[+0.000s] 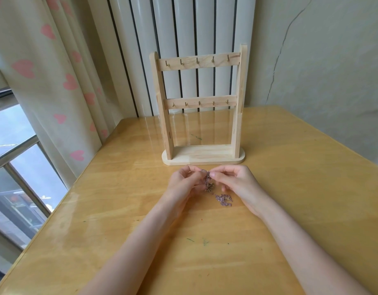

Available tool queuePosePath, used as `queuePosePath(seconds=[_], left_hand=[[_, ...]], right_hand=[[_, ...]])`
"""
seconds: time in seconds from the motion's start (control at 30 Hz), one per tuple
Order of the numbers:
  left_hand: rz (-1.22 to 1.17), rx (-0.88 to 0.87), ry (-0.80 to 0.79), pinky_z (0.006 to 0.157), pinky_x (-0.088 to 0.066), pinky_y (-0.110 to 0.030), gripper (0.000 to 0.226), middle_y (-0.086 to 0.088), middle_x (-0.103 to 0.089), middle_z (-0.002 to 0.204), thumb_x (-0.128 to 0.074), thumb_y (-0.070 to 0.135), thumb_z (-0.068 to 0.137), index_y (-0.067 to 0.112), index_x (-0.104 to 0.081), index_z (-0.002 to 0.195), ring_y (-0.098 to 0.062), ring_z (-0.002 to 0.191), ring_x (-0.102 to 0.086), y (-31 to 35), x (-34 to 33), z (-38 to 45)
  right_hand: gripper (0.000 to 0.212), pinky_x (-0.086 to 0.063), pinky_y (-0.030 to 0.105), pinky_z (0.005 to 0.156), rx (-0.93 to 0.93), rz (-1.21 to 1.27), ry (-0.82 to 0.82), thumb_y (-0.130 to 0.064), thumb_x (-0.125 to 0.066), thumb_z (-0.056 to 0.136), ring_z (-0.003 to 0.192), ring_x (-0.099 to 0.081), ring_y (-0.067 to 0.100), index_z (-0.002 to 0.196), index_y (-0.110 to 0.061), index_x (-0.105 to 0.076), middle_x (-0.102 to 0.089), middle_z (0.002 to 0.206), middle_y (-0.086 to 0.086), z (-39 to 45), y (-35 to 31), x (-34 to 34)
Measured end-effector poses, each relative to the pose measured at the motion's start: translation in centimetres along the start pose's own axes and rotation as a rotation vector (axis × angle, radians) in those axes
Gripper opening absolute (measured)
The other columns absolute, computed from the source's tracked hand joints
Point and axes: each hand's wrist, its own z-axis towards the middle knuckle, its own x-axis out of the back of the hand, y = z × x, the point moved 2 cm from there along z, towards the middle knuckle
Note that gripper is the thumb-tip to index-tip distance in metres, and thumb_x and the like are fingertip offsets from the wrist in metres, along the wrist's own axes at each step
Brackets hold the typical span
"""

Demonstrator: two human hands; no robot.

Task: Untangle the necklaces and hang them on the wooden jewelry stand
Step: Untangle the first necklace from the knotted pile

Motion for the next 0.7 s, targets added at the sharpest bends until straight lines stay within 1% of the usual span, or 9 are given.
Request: queuePosePath(seconds=[0.1,0.13,0.2,0.27,0.33,0.43,0.5,0.57,0.7], left_hand=[[0.131,-0.052,-0.009,0.064,-0.049,-0.025,0.012,0.001,-0.059,0.07,-0.062,0.01,0.087,0.014,-0.056,0.078,-0.01,0.06,-0.055,-0.14,-0.03,0.14],[0.147,-0.07,-0.021,0.066,-0.049,-0.025,0.012,0.001,-0.059,0.07,-0.061,0.008,0.087,0.014,-0.055,0.079,-0.01,0.062,-0.055,-0.11,-0.1,0.16],[0.152,-0.092,-0.047,0.064,-0.05,-0.02,0.013,0.0,-0.057,0.07,-0.058,0.004,0.088,0.013,-0.054,0.08,-0.009,0.063,-0.055,-0.08,-0.23,0.21],[0.164,-0.098,-0.065,0.061,-0.049,-0.016,0.016,-0.001,-0.056,0.07,-0.056,0.0,0.088,0.014,-0.053,0.081,-0.007,0.06,-0.055,-0.06,-0.37,0.21],[0.225,-0.107,-0.052,0.057,-0.047,-0.013,0.019,-0.001,-0.053,0.07,-0.054,-0.004,0.088,0.014,-0.052,0.081,-0.004,0.053,-0.054,-0.14,-0.4,0.26],[0.268,-0.102,-0.018,0.053,-0.044,-0.01,0.019,-0.002,-0.052,0.068,-0.052,-0.005,0.087,0.013,-0.053,0.081,-0.001,0.048,-0.053,-0.28,-0.34,0.31],[0.23,-0.093,-0.009,0.056,-0.046,-0.012,0.018,-0.002,-0.051,0.067,-0.05,-0.003,0.089,0.012,-0.056,0.082,0.0,0.051,-0.053,-0.26,-0.43,0.27],[0.201,-0.085,-0.008,0.061,-0.05,-0.015,0.018,0.0,-0.052,0.068,-0.049,-0.001,0.09,0.012,-0.059,0.082,-0.002,0.057,-0.053,-0.26,-0.41,0.26],[0.131,-0.065,-0.007,0.07,-0.053,-0.02,0.013,0.002,-0.053,0.071,-0.054,0.007,0.091,0.013,-0.06,0.081,-0.006,0.063,-0.053,-0.36,-0.11,0.17]], right_hand=[[0.006,-0.04,0.014,0.052,-0.002,-0.027,0.027,-0.006,-0.067,0.082,0.049,-0.047,0.002,0.077,-0.01,-0.069,-0.06,0.067,0.002,0.03,0.01,0.21],[0.008,-0.04,0.014,0.051,-0.012,-0.034,0.027,-0.005,-0.067,0.082,0.047,-0.046,0.002,0.075,-0.01,-0.067,-0.059,0.066,0.001,0.04,0.02,0.23],[0.009,-0.039,0.016,0.053,-0.039,-0.039,0.022,-0.005,-0.065,0.083,0.051,-0.045,0.008,0.074,-0.009,-0.065,-0.057,0.063,0.001,0.11,0.03,0.18],[0.013,-0.038,0.02,0.054,-0.063,0.009,0.022,-0.003,-0.06,0.084,0.057,-0.046,0.013,0.072,-0.007,-0.063,-0.056,0.062,0.002,0.17,0.0,0.15],[0.018,-0.036,0.022,0.053,-0.072,0.122,0.032,0.001,-0.054,0.084,0.059,-0.048,0.015,0.068,-0.006,-0.06,-0.056,0.062,0.003,0.2,-0.19,0.28],[0.02,-0.034,0.019,0.047,-0.092,0.284,0.042,0.004,-0.05,0.086,0.054,-0.046,0.013,0.069,-0.006,-0.056,-0.057,0.063,0.005,0.16,-0.54,0.53],[0.02,-0.033,0.019,0.046,-0.098,0.31,0.029,0.004,-0.05,0.086,0.052,-0.045,0.013,0.07,-0.007,-0.054,-0.057,0.063,0.005,0.18,-0.51,0.48],[0.02,-0.034,0.02,0.047,-0.092,0.322,0.032,0.004,-0.049,0.086,0.053,-0.047,0.013,0.07,-0.008,-0.054,-0.059,0.063,0.005,0.21,-0.46,0.48],[0.018,-0.037,0.019,0.048,-0.063,0.372,0.025,0.008,-0.051,0.085,0.053,-0.05,0.011,0.077,-0.007,-0.052,-0.061,0.063,0.006,0.2,-0.54,0.53]])
